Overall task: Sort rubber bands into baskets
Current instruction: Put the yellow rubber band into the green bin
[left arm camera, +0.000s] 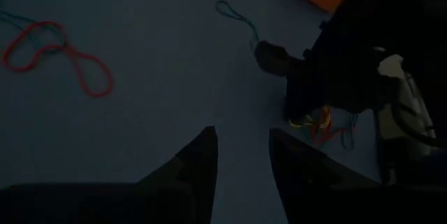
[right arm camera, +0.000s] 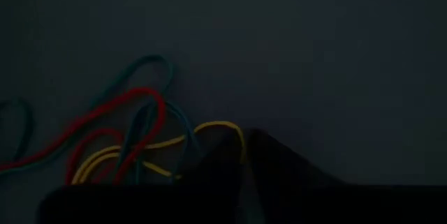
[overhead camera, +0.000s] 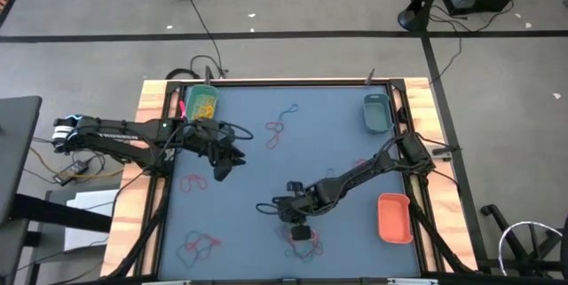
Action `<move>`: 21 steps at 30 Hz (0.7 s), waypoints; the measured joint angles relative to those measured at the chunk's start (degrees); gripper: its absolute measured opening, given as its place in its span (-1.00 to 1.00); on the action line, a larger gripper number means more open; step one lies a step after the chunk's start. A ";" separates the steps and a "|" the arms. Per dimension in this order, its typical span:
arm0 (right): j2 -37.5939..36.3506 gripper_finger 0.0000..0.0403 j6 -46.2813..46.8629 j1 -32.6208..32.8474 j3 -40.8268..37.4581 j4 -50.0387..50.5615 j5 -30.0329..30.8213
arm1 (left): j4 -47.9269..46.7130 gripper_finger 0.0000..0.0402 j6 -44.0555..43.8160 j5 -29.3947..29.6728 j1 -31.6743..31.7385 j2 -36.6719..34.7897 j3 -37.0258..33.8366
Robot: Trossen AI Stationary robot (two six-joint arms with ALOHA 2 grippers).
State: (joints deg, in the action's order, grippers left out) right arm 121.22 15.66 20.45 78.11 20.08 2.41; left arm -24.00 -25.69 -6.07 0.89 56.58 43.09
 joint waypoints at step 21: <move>-24.19 -0.99 5.60 -4.36 -0.42 4.01 17.70 | 25.78 -0.34 2.97 0.14 -0.73 7.76 0.04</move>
State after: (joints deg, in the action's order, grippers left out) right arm 97.03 21.26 16.09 77.69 24.09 20.11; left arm 1.77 -22.72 -5.92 0.15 64.33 43.13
